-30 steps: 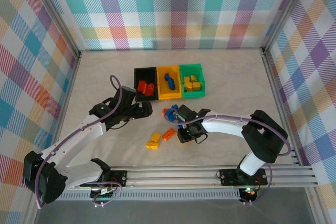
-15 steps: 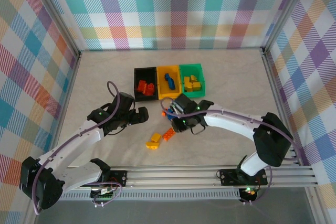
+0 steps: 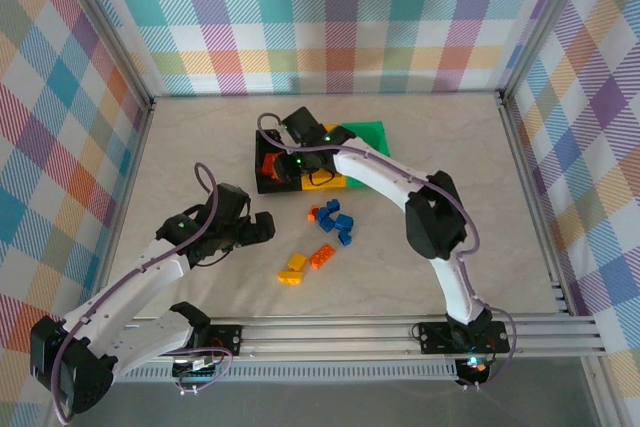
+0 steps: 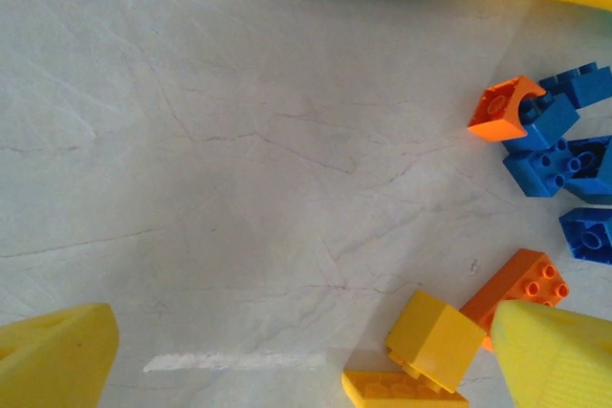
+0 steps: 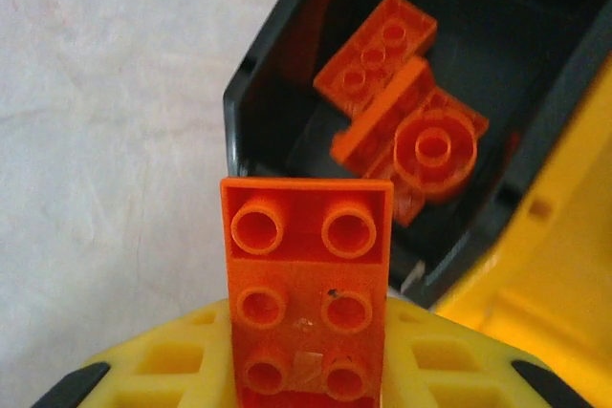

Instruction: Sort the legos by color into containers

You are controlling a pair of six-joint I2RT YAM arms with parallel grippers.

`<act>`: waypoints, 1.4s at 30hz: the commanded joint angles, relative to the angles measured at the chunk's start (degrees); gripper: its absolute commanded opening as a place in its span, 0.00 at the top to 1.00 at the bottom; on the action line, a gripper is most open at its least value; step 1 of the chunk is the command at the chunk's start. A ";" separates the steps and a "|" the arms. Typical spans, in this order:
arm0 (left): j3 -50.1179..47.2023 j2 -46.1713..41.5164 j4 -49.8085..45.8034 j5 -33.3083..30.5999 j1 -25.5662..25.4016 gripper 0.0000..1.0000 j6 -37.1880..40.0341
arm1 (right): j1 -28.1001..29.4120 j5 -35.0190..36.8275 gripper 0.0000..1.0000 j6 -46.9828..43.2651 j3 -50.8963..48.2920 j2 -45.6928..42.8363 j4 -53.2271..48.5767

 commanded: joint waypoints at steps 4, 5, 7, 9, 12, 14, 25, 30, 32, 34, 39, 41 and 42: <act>-0.05 -0.95 -2.47 -0.21 0.51 0.00 0.57 | 0.16 -1.25 0.74 -1.12 14.10 8.15 -7.06; -0.04 -0.91 -2.37 -0.18 0.53 0.00 0.57 | 0.08 -0.99 0.70 -1.05 16.18 9.33 -7.85; 0.15 -0.72 -2.30 0.04 0.49 0.00 0.78 | -0.25 -0.71 0.62 -0.88 19.50 11.13 -8.87; 0.56 -0.45 -2.49 0.01 0.47 0.00 1.23 | -0.78 -0.88 0.54 -0.39 22.25 12.42 -9.76; 1.17 0.16 -2.39 0.94 0.46 0.00 1.82 | -1.23 -0.51 0.46 -0.25 22.97 12.13 -9.57; 1.59 0.68 -2.39 1.06 0.46 0.00 2.16 | -1.33 -0.26 0.42 -0.26 21.53 10.92 -8.97; 6.19 8.09 1.93 4.94 -2.82 0.00 4.19 | -1.97 3.81 0.38 2.48 -9.76 -10.39 3.54; 10.27 18.35 6.34 5.51 -10.06 0.01 4.80 | -4.50 5.56 0.36 7.01 -30.53 -24.74 8.93; 12.14 22.83 7.59 5.86 -12.00 0.07 5.39 | -5.68 5.58 0.36 8.38 -37.40 -30.11 10.30; 14.39 27.57 8.77 6.42 -13.44 0.14 5.94 | -6.52 6.19 0.35 9.22 -42.69 -34.54 10.55; 21.31 38.32 9.75 7.37 -17.47 0.27 7.61 | -8.82 7.02 0.35 11.58 -52.85 -43.82 10.84; 23.71 41.80 9.73 8.17 -18.58 0.29 8.06 | -9.78 7.12 0.35 12.09 -55.51 -46.96 10.99; 24.90 43.31 9.66 8.35 -19.30 0.29 8.50 | -10.29 7.03 0.35 12.28 -56.60 -48.32 10.86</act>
